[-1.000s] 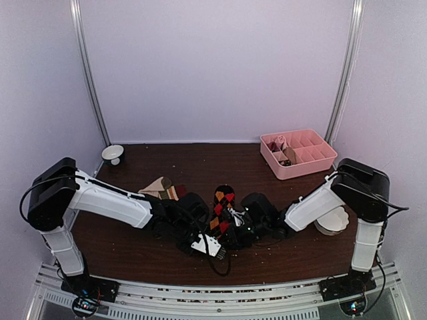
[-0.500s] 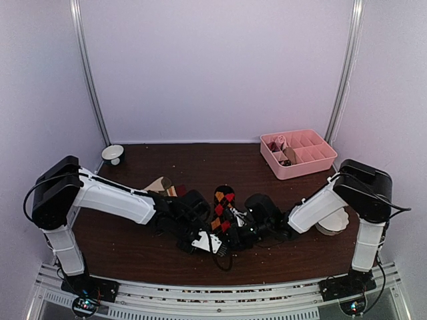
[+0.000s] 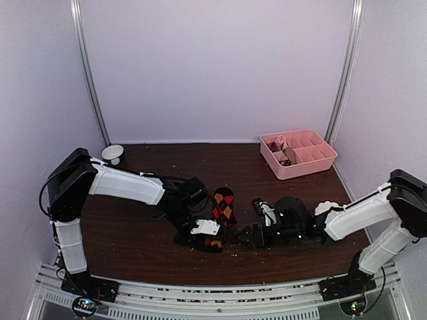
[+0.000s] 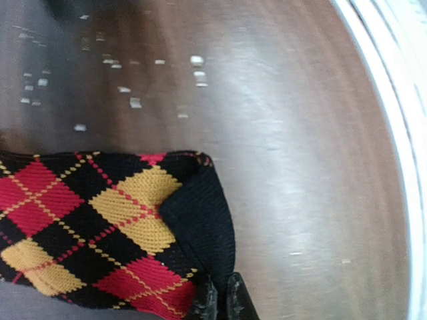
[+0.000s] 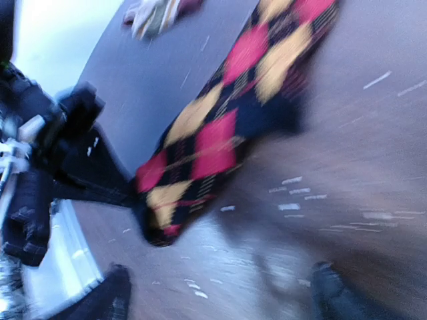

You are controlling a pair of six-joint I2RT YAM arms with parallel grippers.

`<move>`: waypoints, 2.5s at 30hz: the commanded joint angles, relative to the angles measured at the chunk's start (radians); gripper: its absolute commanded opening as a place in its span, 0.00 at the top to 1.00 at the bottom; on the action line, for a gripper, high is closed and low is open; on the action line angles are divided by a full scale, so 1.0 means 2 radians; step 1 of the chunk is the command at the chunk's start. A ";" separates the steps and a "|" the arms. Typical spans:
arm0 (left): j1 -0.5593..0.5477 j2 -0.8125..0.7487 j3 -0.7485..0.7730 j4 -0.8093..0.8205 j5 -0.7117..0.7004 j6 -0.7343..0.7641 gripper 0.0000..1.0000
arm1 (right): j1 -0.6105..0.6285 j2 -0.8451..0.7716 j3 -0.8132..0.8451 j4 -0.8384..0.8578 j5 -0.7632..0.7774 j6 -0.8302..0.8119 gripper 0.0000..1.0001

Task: Roll the socks
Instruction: Roll the sock at the center of the board.

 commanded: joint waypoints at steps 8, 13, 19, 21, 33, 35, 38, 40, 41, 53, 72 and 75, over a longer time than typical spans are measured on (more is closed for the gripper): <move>-0.002 0.046 0.047 -0.139 0.052 -0.010 1.00 | 0.027 -0.352 -0.138 -0.097 0.393 -0.015 0.00; -0.001 0.076 0.080 -0.170 0.076 -0.016 1.00 | 0.051 -0.415 -0.202 0.005 0.350 -0.113 0.00; 0.016 0.171 0.181 -0.289 0.155 -0.027 1.00 | 0.175 -0.374 -0.183 -0.028 0.367 -0.233 0.06; 0.020 0.183 0.194 -0.298 0.170 -0.031 1.00 | 0.209 -0.345 -0.192 0.016 0.355 -0.265 0.16; 0.040 0.245 0.252 -0.374 0.221 -0.029 1.00 | 0.339 -0.025 -0.038 0.070 0.370 -0.424 0.45; 0.040 0.248 0.254 -0.374 0.219 -0.031 1.00 | 0.332 0.008 -0.016 0.085 0.365 -0.459 0.47; 0.041 0.250 0.256 -0.371 0.217 -0.037 1.00 | 0.305 0.041 0.014 0.087 0.318 -0.475 0.51; 0.042 0.255 0.261 -0.372 0.215 -0.040 1.00 | 0.292 0.058 0.030 0.086 0.293 -0.487 0.54; 0.042 0.258 0.265 -0.374 0.214 -0.040 1.00 | 0.287 0.068 0.039 0.084 0.285 -0.494 0.56; 0.043 0.271 0.285 -0.390 0.210 -0.032 1.00 | 0.243 0.139 0.090 0.068 0.232 -0.518 0.63; 0.044 0.246 0.280 -0.408 0.216 0.009 0.88 | 0.199 0.170 0.083 0.015 0.188 -0.438 0.84; 0.046 0.223 0.268 -0.398 0.225 0.019 0.80 | 0.193 0.177 0.091 -0.018 0.177 -0.408 0.88</move>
